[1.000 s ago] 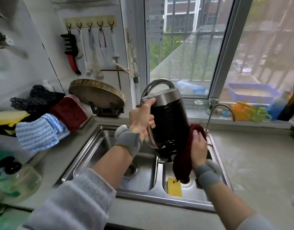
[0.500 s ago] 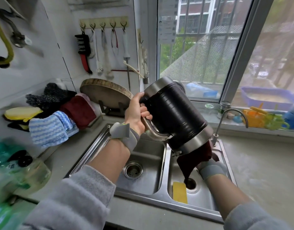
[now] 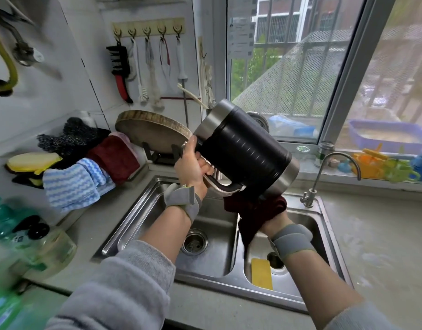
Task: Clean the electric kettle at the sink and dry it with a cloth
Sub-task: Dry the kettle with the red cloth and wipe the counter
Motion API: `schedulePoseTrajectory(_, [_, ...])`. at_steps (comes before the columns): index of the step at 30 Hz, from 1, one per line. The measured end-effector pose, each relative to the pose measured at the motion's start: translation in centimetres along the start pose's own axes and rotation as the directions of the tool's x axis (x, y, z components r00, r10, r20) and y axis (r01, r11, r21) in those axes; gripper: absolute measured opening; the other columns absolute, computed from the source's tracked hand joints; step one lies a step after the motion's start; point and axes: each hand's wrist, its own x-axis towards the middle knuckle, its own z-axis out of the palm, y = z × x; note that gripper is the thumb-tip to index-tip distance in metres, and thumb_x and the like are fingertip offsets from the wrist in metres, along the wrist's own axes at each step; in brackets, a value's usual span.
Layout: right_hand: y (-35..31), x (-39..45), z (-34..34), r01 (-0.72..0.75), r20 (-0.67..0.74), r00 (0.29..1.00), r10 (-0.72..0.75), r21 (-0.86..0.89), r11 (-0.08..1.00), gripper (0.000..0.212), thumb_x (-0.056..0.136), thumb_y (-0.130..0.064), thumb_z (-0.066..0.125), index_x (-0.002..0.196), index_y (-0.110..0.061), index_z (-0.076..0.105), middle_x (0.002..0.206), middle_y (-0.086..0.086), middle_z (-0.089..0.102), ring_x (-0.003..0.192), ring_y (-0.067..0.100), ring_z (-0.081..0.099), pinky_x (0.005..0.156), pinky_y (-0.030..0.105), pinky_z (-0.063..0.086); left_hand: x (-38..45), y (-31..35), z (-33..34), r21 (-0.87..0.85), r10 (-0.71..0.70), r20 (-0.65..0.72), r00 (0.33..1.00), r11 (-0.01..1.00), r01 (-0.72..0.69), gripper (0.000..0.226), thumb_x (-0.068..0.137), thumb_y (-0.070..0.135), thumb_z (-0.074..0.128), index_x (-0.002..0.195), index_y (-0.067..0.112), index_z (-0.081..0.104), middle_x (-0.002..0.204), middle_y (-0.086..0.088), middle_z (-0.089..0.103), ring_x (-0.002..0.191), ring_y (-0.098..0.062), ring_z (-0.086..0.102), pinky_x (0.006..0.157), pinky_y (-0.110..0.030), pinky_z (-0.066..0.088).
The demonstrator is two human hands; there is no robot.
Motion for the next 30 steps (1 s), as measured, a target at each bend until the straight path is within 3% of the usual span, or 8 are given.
schedulePoseTrajectory(7, [-1.0,0.2,-0.8,-0.015,-0.197,0.98,-0.009,-0.123,0.992,0.018,0.09,-0.016,0.045,0.092,-0.005,0.06,0.072,0.011,0.056,0.069,0.024,0.054,0.067,0.034,0.046,-0.3,0.6,0.5,0.151,0.079,0.07,0.994,0.985,-0.089,0.045,0.087,0.032,0.064,0.054,0.019,0.037,0.043,0.004,0.023,0.033,-0.011,0.02,0.035,-0.019,0.022])
schedulePoseTrajectory(10, [-1.2,-0.2,0.2,-0.003,-0.216,0.976,-0.001,-0.021,1.0,0.018,0.088,-0.015,0.044,0.081,-0.009,0.059,0.072,0.012,0.059,0.067,0.026,0.057,0.07,0.035,0.051,-1.1,1.0,1.5,0.232,0.146,0.123,0.982,0.958,-0.172,0.047,0.086,0.03,0.067,0.054,0.02,0.035,0.037,0.006,0.024,0.033,-0.012,0.021,0.036,-0.02,0.022])
schedulePoseTrajectory(14, [1.3,-3.5,1.9,0.011,-0.114,0.993,0.01,0.179,0.984,0.034,0.098,-0.022,0.033,0.071,-0.013,0.052,0.048,0.006,0.058,0.053,0.022,0.056,0.054,0.027,0.049,-2.2,0.8,2.2,0.187,0.142,0.033,0.989,0.972,-0.145,0.049,0.087,0.03,0.066,0.056,0.019,0.03,0.035,0.007,0.024,0.031,-0.011,0.019,0.037,-0.02,0.021])
schedulePoseTrajectory(17, [2.6,-5.1,2.3,-0.02,-0.011,1.0,0.024,0.263,0.964,0.025,0.09,-0.016,0.032,0.081,-0.008,0.054,0.062,0.01,0.06,0.06,0.024,0.056,0.057,0.032,0.05,-2.5,0.4,2.2,0.181,0.153,-0.032,0.988,0.973,-0.145,0.052,0.086,0.032,0.067,0.053,0.017,0.03,0.032,0.007,0.026,0.028,-0.01,0.02,0.037,-0.021,0.023])
schedulePoseTrajectory(22, [4.6,-4.9,2.6,-0.052,-0.063,0.997,0.05,-0.038,0.998,0.014,0.089,-0.003,0.049,0.093,0.003,0.061,0.065,0.015,0.068,0.049,0.021,0.066,0.047,0.026,0.055,-2.7,-0.7,1.9,0.215,0.173,-0.024,0.985,0.963,-0.164,0.048,0.086,0.032,0.067,0.056,0.016,0.034,0.032,0.007,0.029,0.027,-0.01,0.022,0.036,-0.018,0.024])
schedulePoseTrajectory(25, [5.9,-5.2,2.3,0.003,-0.15,0.988,-0.03,-0.177,0.984,0.011,0.088,0.001,0.057,0.096,0.009,0.059,0.074,0.016,0.062,0.056,0.025,0.062,0.048,0.027,0.052,-2.6,-1.7,1.3,0.238,0.19,-0.036,0.981,0.955,-0.176,0.035,0.082,0.035,0.07,0.082,0.003,0.054,0.038,0.006,0.036,0.026,-0.01,0.028,0.036,-0.017,0.028])
schedulePoseTrajectory(27, [6.3,-5.6,1.8,-0.006,-0.185,0.982,-0.047,-0.273,0.962,0.009,0.086,-0.002,0.061,0.082,0.006,0.06,0.074,0.016,0.061,0.064,0.028,0.06,0.054,0.029,0.049,-2.1,-2.3,0.8,0.247,0.211,-0.056,0.976,0.95,-0.191,0.059,0.075,0.04,0.071,0.099,-0.011,0.057,0.044,0.004,0.041,0.028,-0.011,0.033,0.038,-0.018,0.032])
schedulePoseTrajectory(30, [6.5,-5.6,1.0,-0.023,-0.21,0.975,-0.066,-0.395,0.918,0.013,0.083,-0.004,0.061,0.072,0.002,0.059,0.078,0.019,0.062,0.072,0.032,0.06,0.059,0.03,0.048,-1.7,-2.5,0.4,0.277,0.218,-0.075,0.973,0.942,-0.19,0.043,0.077,0.038,0.071,0.07,-0.002,0.058,0.041,0.004,0.039,0.028,-0.011,0.033,0.038,-0.018,0.032])
